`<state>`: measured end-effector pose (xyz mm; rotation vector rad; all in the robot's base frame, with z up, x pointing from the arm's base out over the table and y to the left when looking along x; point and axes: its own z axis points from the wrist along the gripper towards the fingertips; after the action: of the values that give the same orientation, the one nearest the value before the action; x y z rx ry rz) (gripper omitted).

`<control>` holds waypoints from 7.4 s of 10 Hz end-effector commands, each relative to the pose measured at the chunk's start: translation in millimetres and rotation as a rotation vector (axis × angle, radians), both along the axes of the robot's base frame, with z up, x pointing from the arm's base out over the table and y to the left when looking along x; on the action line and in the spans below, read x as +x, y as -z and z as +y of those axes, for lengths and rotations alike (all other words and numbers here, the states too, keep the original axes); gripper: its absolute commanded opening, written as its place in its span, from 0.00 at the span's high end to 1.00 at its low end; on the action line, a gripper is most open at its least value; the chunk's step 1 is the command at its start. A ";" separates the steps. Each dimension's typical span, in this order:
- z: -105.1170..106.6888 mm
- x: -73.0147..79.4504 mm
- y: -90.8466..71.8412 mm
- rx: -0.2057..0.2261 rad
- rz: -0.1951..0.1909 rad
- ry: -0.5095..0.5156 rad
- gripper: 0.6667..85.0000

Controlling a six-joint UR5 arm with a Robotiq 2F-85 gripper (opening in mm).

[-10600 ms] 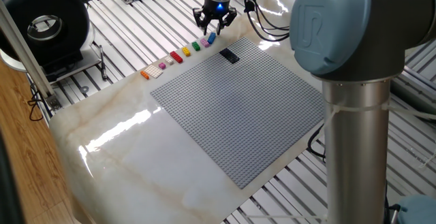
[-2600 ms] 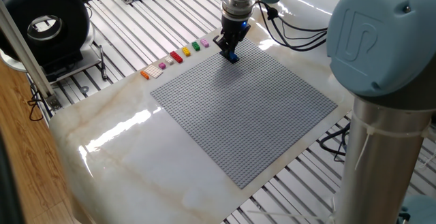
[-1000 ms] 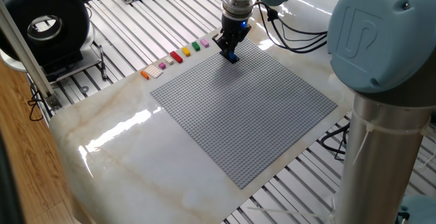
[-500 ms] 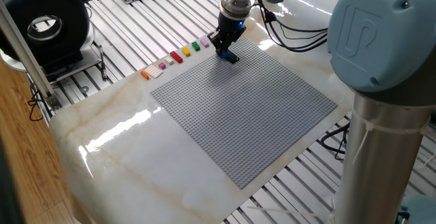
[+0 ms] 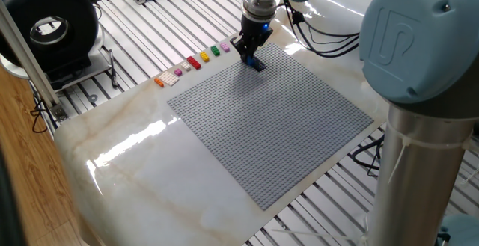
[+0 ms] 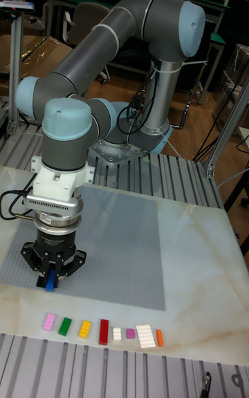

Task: Stack small Lego blocks one on top of the other

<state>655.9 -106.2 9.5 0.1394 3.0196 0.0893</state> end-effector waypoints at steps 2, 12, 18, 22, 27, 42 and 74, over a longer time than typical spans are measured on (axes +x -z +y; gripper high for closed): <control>-4.4 -3.6 -1.9 -0.025 0.034 0.011 1.00; -14.1 -18.7 6.4 -0.072 0.118 -0.040 1.00; -8.4 4.1 6.6 -0.028 0.008 -0.027 1.00; -10.3 32.8 -13.2 0.007 -0.129 0.159 1.00; 10.2 21.4 -1.4 0.068 -0.076 0.101 1.00; 5.6 31.8 -22.1 0.017 -0.029 0.073 1.00; -2.0 9.7 -2.7 -0.010 0.022 -0.027 0.61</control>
<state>665.3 -108.9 10.2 0.0823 3.0490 0.0622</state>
